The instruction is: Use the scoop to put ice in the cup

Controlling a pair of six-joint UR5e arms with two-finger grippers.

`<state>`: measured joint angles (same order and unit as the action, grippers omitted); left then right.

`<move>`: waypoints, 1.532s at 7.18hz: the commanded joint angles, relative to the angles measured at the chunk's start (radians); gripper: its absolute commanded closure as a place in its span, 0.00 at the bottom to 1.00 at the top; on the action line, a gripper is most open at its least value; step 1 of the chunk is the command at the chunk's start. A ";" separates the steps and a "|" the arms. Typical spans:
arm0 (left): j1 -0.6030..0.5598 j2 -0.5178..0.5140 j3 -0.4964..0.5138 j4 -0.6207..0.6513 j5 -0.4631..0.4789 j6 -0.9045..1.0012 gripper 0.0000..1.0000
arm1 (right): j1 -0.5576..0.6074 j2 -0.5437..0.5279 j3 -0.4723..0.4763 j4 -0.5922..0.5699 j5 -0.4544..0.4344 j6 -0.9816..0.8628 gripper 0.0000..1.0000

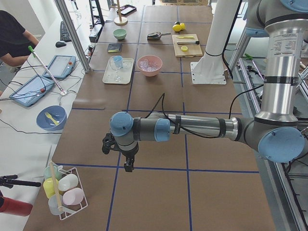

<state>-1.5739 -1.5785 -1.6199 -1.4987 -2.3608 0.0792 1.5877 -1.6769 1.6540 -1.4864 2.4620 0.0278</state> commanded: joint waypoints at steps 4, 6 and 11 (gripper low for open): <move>0.000 0.000 0.003 0.000 0.000 0.001 0.00 | 0.000 -0.001 0.000 0.000 0.000 0.004 0.00; 0.000 0.000 0.003 0.000 0.000 0.001 0.00 | 0.000 -0.001 -0.003 0.002 -0.002 0.004 0.00; 0.000 0.000 0.003 0.000 0.000 0.001 0.00 | 0.000 0.005 -0.003 0.003 -0.028 0.003 0.00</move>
<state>-1.5739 -1.5785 -1.6168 -1.4994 -2.3608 0.0797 1.5877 -1.6730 1.6506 -1.4839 2.4368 0.0307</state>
